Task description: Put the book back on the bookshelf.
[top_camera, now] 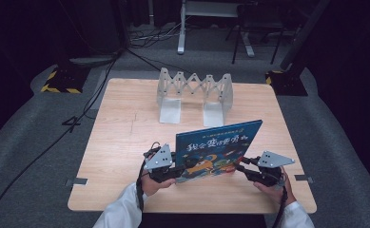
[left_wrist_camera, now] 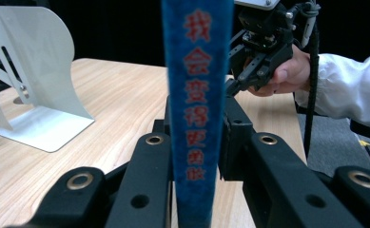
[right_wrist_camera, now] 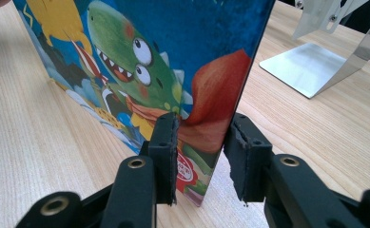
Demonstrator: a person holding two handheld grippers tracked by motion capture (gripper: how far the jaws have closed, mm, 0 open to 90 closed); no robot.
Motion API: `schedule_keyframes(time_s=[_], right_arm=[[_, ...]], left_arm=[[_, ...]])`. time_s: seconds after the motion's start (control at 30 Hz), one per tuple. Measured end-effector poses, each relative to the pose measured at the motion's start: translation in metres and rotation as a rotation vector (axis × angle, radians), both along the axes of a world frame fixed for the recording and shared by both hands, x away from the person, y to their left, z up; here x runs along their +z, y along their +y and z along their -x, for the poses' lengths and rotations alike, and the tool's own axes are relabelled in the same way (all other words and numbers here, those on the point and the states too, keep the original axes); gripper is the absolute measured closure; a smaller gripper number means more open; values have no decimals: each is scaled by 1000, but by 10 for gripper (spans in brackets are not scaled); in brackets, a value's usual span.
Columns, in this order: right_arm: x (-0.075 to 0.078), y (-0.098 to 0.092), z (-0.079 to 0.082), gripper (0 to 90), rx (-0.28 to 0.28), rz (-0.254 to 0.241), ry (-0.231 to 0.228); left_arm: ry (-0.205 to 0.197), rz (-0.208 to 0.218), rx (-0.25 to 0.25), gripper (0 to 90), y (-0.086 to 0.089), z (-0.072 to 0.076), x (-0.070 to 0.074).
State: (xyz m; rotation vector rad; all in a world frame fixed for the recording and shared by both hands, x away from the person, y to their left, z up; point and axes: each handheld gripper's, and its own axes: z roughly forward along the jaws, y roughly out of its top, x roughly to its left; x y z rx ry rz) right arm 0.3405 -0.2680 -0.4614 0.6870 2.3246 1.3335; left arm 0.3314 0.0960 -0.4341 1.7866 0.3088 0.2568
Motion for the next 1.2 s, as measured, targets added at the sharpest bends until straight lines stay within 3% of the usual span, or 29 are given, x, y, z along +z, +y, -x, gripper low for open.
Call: schedule_keyframes(time_s=[0.2,0.27,0.43,0.6,0.87,0.97,1.2], right_arm=[[0,1,0,662,14,0,1],[0,2,1,660,14,6,-4],[-2,2,1,642,-2,21,1],[-10,0,-1,507,-49,79,27],[-18,-21,0,474,-146,93,60],[-24,-25,-1,464,-166,107,81],[-30,-24,-4,449,-175,124,94]], left_arm=[[0,23,5,705,-6,-1,0],[-8,29,-22,775,-6,-1,-1],[-10,15,-45,820,-5,1,0],[-4,19,-23,824,-3,0,1],[-24,-1,17,828,-4,2,4],[-42,-8,51,829,-4,3,7],[-31,-6,108,829,3,1,10]])
